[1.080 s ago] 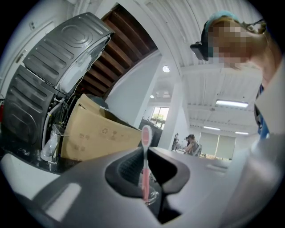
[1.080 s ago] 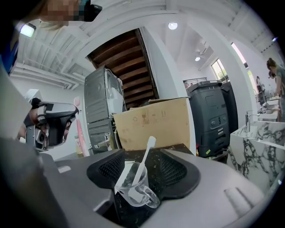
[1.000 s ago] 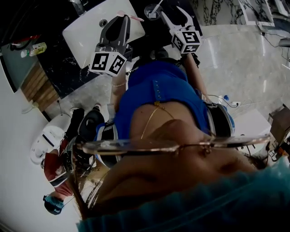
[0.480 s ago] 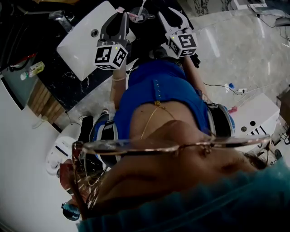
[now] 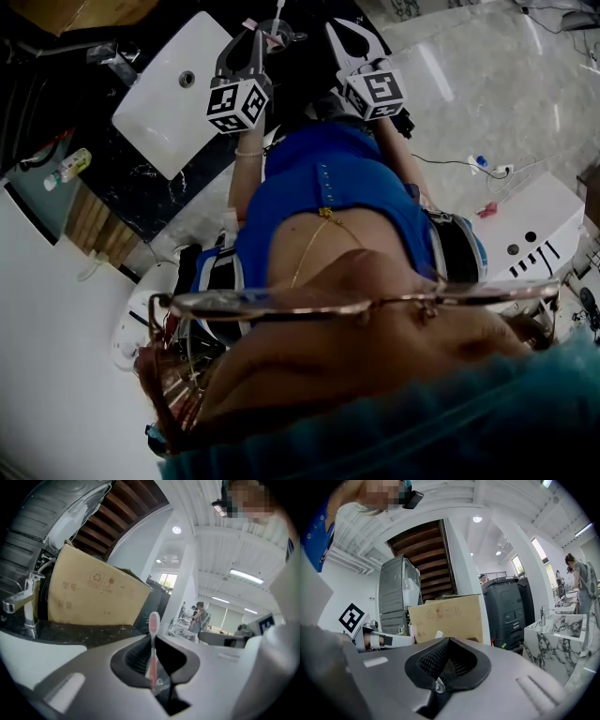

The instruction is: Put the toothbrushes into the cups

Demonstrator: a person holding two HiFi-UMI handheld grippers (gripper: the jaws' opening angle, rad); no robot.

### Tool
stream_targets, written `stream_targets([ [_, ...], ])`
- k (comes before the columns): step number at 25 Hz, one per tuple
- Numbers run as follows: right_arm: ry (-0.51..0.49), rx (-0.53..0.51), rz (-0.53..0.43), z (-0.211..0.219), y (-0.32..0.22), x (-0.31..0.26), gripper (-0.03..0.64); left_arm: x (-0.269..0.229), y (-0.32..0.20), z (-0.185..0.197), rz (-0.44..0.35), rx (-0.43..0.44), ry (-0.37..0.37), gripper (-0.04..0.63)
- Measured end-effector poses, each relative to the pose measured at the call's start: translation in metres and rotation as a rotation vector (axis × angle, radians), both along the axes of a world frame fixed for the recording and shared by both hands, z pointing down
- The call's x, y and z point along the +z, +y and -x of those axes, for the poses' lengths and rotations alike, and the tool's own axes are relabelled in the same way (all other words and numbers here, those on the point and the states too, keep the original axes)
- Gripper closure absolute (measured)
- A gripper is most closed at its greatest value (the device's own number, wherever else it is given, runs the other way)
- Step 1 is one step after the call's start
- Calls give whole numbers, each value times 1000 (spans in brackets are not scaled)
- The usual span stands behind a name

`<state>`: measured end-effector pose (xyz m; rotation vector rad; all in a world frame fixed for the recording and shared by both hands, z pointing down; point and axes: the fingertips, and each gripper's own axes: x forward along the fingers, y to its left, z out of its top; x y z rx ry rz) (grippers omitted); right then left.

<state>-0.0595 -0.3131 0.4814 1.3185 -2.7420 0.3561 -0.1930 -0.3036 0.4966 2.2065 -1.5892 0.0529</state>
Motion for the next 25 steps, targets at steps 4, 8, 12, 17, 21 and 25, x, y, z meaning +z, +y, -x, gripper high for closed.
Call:
stream_targets([
  [4, 5, -7, 1, 2, 0, 0, 615, 9, -4, 6, 1, -35, 23, 566],
  [8, 4, -11, 0, 3, 0, 0, 615, 15, -9, 12, 5, -61, 54, 561],
  [12, 6, -13, -1, 5, 0, -1, 615, 22, -11, 15, 16, -68, 78, 560],
  [17, -4, -16, 9, 6, 2, 0, 615, 24, -9, 15, 18, -62, 99, 508],
  [21, -2, -19, 6, 7, 2, -1, 615, 26, -8, 18, 28, -83, 103, 477],
  [25, -4, -20, 1, 8, 4, -4, 615, 25, -3, 21, 39, -95, 96, 432],
])
